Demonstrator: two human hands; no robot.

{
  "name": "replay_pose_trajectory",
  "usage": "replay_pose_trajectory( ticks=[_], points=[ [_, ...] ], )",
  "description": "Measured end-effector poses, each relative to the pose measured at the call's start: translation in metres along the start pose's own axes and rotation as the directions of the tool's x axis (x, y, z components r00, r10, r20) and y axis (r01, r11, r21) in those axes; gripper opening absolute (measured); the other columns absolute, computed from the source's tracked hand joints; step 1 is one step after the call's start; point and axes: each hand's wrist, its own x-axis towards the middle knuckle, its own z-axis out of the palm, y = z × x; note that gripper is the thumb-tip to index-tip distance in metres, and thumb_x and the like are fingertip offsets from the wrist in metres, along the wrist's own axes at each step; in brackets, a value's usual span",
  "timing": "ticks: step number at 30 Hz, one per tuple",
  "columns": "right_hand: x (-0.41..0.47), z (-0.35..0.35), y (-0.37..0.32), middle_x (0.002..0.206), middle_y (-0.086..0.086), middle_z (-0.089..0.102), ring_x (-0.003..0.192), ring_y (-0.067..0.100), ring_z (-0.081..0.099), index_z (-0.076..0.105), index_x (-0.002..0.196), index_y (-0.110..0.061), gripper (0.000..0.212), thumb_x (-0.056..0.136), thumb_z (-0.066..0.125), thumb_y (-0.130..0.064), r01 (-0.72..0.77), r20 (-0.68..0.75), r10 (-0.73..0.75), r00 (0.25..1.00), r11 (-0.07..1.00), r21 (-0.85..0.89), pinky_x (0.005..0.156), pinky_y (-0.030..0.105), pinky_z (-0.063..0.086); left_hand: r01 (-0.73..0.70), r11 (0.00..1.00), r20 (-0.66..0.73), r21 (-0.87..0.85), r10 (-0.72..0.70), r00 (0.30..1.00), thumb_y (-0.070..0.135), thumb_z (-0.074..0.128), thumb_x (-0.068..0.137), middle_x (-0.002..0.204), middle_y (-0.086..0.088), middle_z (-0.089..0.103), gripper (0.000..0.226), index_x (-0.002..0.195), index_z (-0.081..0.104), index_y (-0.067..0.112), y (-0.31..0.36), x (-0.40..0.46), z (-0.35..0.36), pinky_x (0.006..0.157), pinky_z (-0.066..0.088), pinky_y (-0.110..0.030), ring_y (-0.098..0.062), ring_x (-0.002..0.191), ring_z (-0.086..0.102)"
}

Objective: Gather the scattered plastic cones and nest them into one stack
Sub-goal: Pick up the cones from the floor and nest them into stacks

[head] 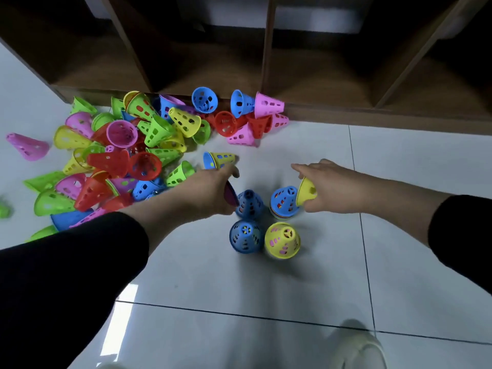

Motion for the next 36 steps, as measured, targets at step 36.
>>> replay_pose_trajectory(
  ticks=[36],
  points=[
    [0.197, 0.010, -0.065, 0.147, 0.008, 0.040, 0.124, 0.030, 0.050, 0.021, 0.155, -0.031, 0.077, 0.092, 0.064, -0.029, 0.192, -0.181, -0.160, 0.970, 0.966, 0.174, 0.099, 0.037, 0.045, 0.403, 0.901, -0.264, 0.159, -0.354, 0.897, 0.032, 0.062, 0.091, 0.130, -0.015, 0.047, 0.069, 0.151, 0.026, 0.031, -0.145, 0.059, 0.023, 0.084, 0.049, -0.046, -0.039, 0.114, 0.054]
  ],
)
